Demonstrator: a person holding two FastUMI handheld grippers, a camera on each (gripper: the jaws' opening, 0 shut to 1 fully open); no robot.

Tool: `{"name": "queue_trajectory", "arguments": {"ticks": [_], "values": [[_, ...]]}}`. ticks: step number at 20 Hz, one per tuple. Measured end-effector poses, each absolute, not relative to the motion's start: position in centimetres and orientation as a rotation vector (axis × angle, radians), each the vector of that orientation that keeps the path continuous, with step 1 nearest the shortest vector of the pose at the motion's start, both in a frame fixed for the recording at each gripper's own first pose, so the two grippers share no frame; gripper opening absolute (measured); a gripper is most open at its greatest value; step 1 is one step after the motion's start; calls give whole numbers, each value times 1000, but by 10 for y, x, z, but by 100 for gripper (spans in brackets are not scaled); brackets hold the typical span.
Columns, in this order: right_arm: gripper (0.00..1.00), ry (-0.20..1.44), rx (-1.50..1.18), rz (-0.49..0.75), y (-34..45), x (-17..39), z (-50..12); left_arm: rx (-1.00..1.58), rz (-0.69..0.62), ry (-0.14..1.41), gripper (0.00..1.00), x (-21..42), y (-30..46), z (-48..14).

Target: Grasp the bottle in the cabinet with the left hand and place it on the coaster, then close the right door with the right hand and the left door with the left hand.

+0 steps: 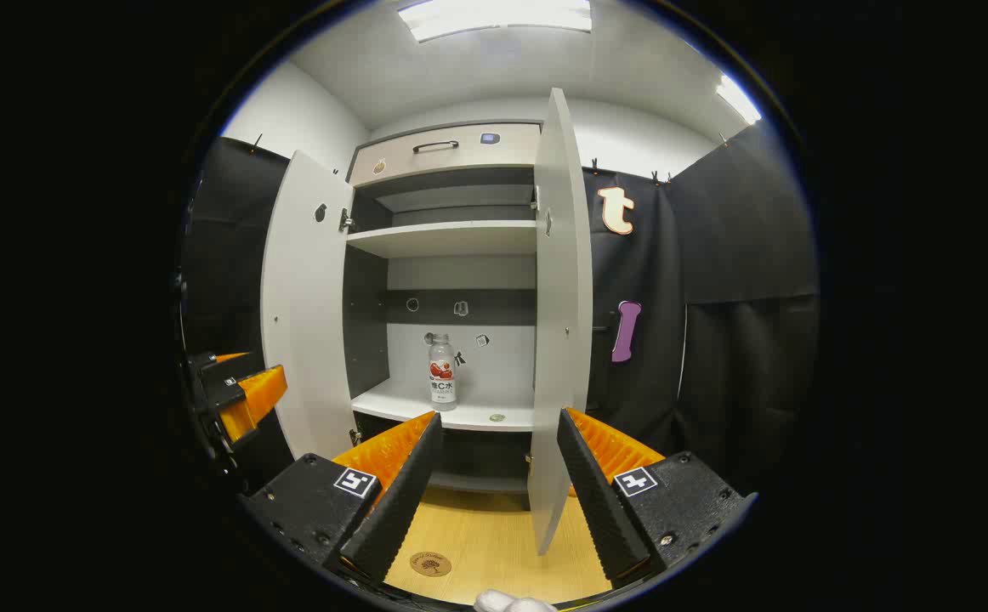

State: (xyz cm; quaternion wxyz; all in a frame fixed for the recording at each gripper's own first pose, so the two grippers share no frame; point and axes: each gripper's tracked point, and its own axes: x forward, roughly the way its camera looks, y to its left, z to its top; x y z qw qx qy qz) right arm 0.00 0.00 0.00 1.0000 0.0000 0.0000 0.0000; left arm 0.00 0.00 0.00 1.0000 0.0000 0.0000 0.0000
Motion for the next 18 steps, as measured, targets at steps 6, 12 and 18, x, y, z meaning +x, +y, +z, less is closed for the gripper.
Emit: {"name": "queue_trajectory", "arguments": {"ticks": [6, 12, 18], "values": [[83, 16, -22, -9, -5, -9, -7, -13, -9, 17, 95, 4, -5, -7], [84, 27, -23, 8, -10, 0, -13, 9, 16, 14, 96, 9, -5, -2], [83, 18, 2, 9, -22, 9, -9, 17, 16, 23, 95, 27, -9, -6]]}}
